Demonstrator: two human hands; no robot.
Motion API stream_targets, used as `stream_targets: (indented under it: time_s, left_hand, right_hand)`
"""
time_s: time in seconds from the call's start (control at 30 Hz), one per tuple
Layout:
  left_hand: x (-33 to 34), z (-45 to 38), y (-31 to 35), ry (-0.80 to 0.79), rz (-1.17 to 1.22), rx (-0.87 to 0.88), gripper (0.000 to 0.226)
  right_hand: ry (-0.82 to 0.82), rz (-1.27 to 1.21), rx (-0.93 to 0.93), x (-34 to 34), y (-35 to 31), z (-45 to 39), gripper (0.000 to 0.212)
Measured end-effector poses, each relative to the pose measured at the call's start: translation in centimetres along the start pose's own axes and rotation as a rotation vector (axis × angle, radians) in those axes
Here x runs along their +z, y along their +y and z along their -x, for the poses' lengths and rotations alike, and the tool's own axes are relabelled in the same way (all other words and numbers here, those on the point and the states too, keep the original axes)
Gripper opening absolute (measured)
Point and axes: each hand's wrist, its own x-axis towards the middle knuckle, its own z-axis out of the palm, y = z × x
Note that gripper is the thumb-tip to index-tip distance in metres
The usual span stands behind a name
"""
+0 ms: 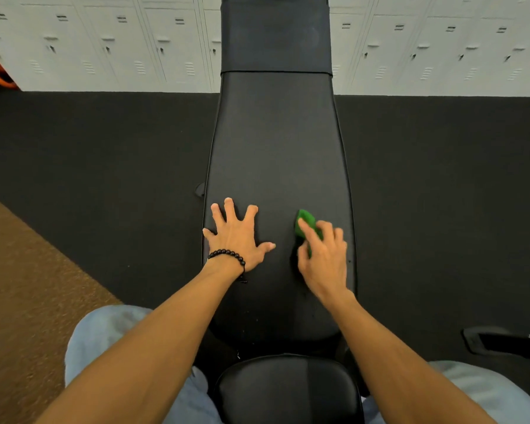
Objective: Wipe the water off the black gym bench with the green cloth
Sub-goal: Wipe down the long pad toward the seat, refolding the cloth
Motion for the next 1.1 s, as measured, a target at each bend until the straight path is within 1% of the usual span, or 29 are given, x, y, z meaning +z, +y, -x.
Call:
stream_targets:
  time_s: [0.07, 0.1, 0.13, 0.17, 0.2, 0.23, 0.27, 0.3, 0.33, 0.37, 0.43, 0.47, 0.5, 0.57, 0.6, 0.63, 0.67, 0.73, 0.77, 0.8, 0.83, 0.9, 0.97, 1.0, 1.03, 1.07, 1.1]
  left_hand:
    - [0.2, -0.1, 0.4, 0.028, -0.002, -0.017, 0.085]
    - [0.2, -0.1, 0.5, 0.024, -0.003, -0.019, 0.091]
    - [0.3, -0.1, 0.5, 0.016, -0.006, -0.018, 0.098]
    - [0.3, -0.1, 0.6, 0.007, -0.011, -0.017, 0.103]
    - [0.3, -0.2, 0.6, -0.002, -0.019, -0.016, 0.104]
    - [0.3, -0.2, 0.7, -0.016, -0.028, -0.017, 0.103]
    - [0.2, -0.2, 0.7, -0.026, -0.037, -0.022, 0.102]
    - [0.3, -0.2, 0.8, -0.035, -0.045, -0.028, 0.101]
    - [0.3, -0.2, 0.9, -0.039, -0.051, -0.034, 0.101]
    - [0.2, -0.2, 1.1, -0.042, -0.058, -0.039, 0.101]
    - [0.0, -0.4, 1.3, -0.05, -0.079, -0.05, 0.101]
    - [-0.2, -0.5, 1.5, -0.055, -0.086, -0.054, 0.101]
    - [-0.3, -0.7, 1.7, -0.06, -0.087, -0.057, 0.101]
    - [-0.5, -0.9, 1.9, -0.066, -0.086, -0.062, 0.101]
    - [-0.6, -1.0, 2.0, -0.07, -0.089, -0.065, 0.102]
    - [-0.5, -1.0, 2.1, -0.078, -0.095, -0.066, 0.102]
    - [-0.5, -1.0, 2.1, -0.074, -0.096, -0.068, 0.102]
    - [-0.4, -1.0, 1.8, -0.068, -0.099, -0.07, 0.103]
    - [-0.4, -1.0, 1.7, -0.065, -0.1, -0.066, 0.103]
    - [-0.3, -0.9, 1.5, -0.065, -0.103, -0.061, 0.102]
    - [-0.3, -0.9, 1.5, -0.064, -0.105, -0.052, 0.102]
    - [-0.3, -0.9, 1.4, -0.061, -0.098, -0.048, 0.102]
    - [-0.3, -0.9, 1.7, -0.074, -0.087, -0.066, 0.103]
    - [-0.4, -0.8, 1.9, -0.081, -0.075, -0.078, 0.103]
    - [-0.5, -0.8, 2.1, -0.084, -0.059, -0.085, 0.103]
    - [-0.6, -0.8, 2.3, -0.077, -0.048, -0.079, 0.102]
    - [-0.7, -0.8, 2.5, -0.064, -0.047, -0.064, 0.101]
  right_hand:
    - [-0.101, -0.021, -0.193, -0.1, 0.1, 1.6, 0.043]
    - [-0.134, -0.022, -0.247, -0.4, 1.0, 2.3, 0.039]
    - [-0.125, -0.027, -0.24, -0.8, 2.0, 2.5, 0.035]
    - [-0.088, -0.036, -0.169, -1.1, 2.8, 2.3, 0.032]
    - [-0.042, -0.048, -0.047, -1.2, 3.3, 1.6, 0.031]
    - [0.005, -0.055, 0.083, -1.2, 3.4, 0.9, 0.034]
    - [0.036, -0.048, 0.175, -1.1, 3.1, 0.2, 0.039]
    - [0.047, -0.028, 0.202, -1.0, 2.5, -0.1, 0.045]
    - [0.032, -0.006, 0.155, -0.9, 1.9, 0.0, 0.049]
    - [-0.007, 0.011, 0.048, -0.9, 1.6, 0.4, 0.051]
    - [-0.104, 0.009, -0.187, -0.8, 2.3, 1.8, 0.044]
    - [-0.112, -0.007, -0.223, -0.9, 3.1, 2.3, 0.037]
    - [-0.079, -0.03, -0.176, -1.1, 3.9, 2.3, 0.031]
    - [0.036, -0.08, 0.08, -1.5, 4.5, 0.9, 0.027]
    - [0.074, -0.076, 0.199, -1.5, 4.2, -0.2, 0.03]
    - [0.087, -0.05, 0.258, -1.5, 3.4, -0.9, 0.035]
    - [0.081, -0.027, 0.23, -1.5, 2.4, -1.3, 0.04]
    - [-0.015, -0.012, 0.019, -1.1, 1.0, -0.4, 0.044]
    - [-0.074, -0.014, -0.089, -1.0, 1.1, 0.7, 0.04]
    - [-0.098, -0.023, -0.15, -0.9, 1.7, 2.0, 0.035]
    - [-0.084, -0.044, -0.131, -1.1, 2.7, 3.2, 0.03]
    - [0.015, -0.131, 0.09, -2.0, 4.6, 3.9, 0.025]
    - [0.099, -0.174, 0.34, -2.4, 5.4, 2.1, 0.031]
    - [0.11, -0.175, 0.415, -2.5, 5.2, 1.0, 0.035]
    - [0.103, -0.172, 0.438, -2.6, 4.7, 0.1, 0.038]
    - [0.085, -0.144, 0.398, -2.6, 4.1, -0.4, 0.04]
    - [0.05, -0.102, 0.298, -2.5, 3.8, -0.4, 0.041]
